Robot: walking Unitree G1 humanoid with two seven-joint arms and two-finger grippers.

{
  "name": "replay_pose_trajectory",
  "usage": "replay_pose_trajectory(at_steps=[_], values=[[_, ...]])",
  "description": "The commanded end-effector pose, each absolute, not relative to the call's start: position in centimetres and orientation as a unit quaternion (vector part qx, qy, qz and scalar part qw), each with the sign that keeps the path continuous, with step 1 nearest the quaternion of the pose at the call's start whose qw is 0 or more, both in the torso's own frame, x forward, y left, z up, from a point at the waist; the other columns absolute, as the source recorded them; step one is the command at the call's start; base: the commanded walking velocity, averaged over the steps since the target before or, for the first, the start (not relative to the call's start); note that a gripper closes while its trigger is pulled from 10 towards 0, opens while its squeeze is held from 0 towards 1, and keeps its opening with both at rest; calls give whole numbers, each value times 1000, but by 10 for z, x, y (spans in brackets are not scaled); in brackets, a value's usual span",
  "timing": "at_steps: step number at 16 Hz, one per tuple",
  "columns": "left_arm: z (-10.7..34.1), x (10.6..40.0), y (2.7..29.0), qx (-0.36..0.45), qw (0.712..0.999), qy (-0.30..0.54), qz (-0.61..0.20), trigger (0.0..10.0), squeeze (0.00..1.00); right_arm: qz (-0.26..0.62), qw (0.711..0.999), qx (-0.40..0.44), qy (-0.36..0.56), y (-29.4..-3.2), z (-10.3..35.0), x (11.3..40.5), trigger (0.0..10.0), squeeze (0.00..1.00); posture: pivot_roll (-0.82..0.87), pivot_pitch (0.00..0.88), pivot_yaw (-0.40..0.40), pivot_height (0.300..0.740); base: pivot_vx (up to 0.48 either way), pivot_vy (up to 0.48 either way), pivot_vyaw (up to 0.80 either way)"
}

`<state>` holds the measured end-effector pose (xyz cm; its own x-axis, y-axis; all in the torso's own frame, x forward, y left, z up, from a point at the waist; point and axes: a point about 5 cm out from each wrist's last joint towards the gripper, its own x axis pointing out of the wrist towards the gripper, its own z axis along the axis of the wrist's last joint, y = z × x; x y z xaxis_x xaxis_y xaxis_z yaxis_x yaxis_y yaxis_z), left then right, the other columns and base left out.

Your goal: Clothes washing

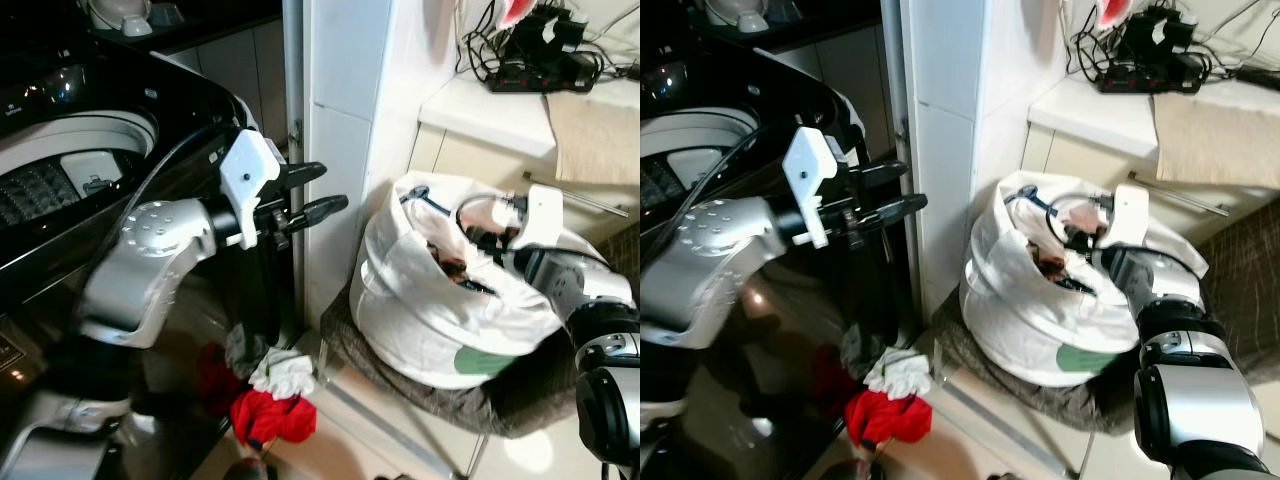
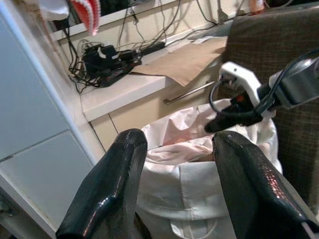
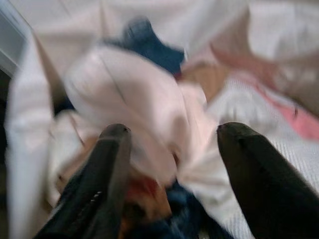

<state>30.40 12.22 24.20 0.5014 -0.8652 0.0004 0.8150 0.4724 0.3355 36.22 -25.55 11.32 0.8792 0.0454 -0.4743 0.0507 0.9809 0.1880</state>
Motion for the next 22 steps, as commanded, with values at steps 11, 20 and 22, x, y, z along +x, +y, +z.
replay_pose_trajectory(at_steps=[11,20,22], values=[[232,280,122,86,937,-50,-336,10000,0,-31,986,80,143,-259,124,370,10000,0,163,99,-34,740,0,0,0],[190,282,131,24,984,-48,-170,10000,0,96,994,30,-42,-177,183,295,10000,0,-14,0,-82,740,100,0,0],[187,279,131,20,985,-48,-167,10000,0,125,992,10,-3,-162,168,268,10000,0,-17,0,-77,740,334,0,0]])
